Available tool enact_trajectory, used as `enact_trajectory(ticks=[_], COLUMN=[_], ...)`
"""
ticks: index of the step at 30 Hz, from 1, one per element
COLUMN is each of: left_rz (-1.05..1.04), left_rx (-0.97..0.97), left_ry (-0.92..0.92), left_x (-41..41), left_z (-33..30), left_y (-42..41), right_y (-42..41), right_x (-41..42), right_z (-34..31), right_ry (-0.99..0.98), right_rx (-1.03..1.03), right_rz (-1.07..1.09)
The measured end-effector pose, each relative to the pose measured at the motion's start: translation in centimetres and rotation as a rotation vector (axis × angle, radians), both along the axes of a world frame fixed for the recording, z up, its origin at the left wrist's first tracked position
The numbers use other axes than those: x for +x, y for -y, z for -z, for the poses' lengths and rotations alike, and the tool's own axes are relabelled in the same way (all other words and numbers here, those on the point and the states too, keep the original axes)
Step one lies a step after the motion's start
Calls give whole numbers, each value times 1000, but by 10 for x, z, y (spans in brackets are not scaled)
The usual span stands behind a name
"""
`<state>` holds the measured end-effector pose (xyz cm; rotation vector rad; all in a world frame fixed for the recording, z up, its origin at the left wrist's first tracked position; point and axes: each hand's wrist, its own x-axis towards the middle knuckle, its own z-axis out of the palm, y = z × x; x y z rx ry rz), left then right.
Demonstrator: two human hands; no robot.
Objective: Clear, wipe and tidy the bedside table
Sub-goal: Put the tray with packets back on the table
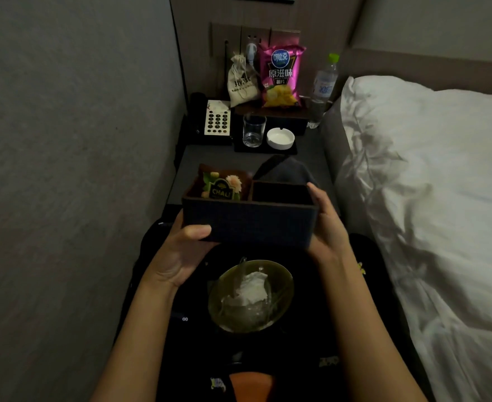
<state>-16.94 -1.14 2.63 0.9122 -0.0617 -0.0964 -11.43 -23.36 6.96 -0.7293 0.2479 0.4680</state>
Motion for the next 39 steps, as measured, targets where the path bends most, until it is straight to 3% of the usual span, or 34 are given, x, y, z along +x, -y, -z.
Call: enact_trajectory(ticks=[3,6,12,19,24,27,31,36,39], left_rz=[-94,-201,-352,-194,-80,-41,-139,-301,-294], left_rx=[-77,-82,100,225,212,208,186,274,208], left_ry=[-27,-29,-3,-19,-57,-51,-95,-158,-174], left_x=[2,5,9,8,8,12,23,28,28], left_z=[1,1,8,4,6,5,2,5,2], left_y=[-6,-8,2,-8,-3,0,12,49,67], right_y=[11,13,-25,-19,-3,4,-4,-22,-32], right_x=[2,-5,-20,-14,-16,-16,-17,-19,-25], right_z=[-3,2,11,17,8,5,15,19,19], right_ry=[25,109,395,211,320,278,194,386,471], right_rx=[137,104,-361,-473,-389,-391,-409,-552,-620], right_rz=[104,96,55,16,-43,-73,90,317,312])
